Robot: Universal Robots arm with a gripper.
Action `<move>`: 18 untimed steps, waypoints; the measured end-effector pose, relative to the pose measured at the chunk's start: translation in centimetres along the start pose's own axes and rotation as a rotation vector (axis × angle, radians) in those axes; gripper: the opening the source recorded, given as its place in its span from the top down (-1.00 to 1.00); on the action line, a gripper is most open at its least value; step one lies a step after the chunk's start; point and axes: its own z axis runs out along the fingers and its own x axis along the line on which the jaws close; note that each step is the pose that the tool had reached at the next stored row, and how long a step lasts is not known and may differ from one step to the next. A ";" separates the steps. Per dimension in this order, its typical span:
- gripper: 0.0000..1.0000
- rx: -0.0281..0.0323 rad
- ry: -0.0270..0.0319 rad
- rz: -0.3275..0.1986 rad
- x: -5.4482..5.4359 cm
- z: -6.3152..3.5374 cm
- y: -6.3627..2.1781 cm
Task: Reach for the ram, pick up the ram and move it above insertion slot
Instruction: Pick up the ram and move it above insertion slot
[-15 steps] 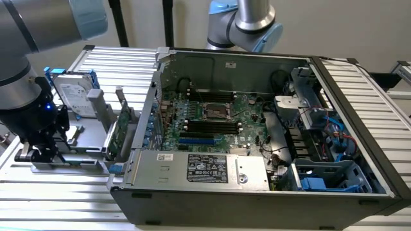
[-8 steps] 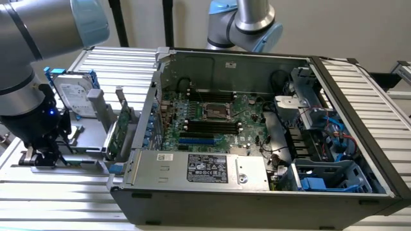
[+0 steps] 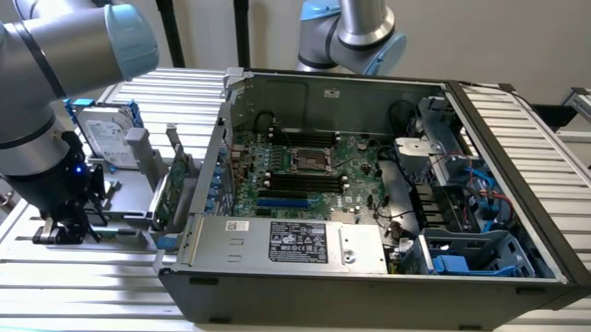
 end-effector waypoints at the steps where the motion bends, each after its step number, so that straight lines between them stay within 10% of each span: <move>1: 0.27 0.0000 0.0000 0.000 0.0 0.14 0.03; 18: 0.27 -0.0002 0.0003 -0.006 -0.5 0.54 0.17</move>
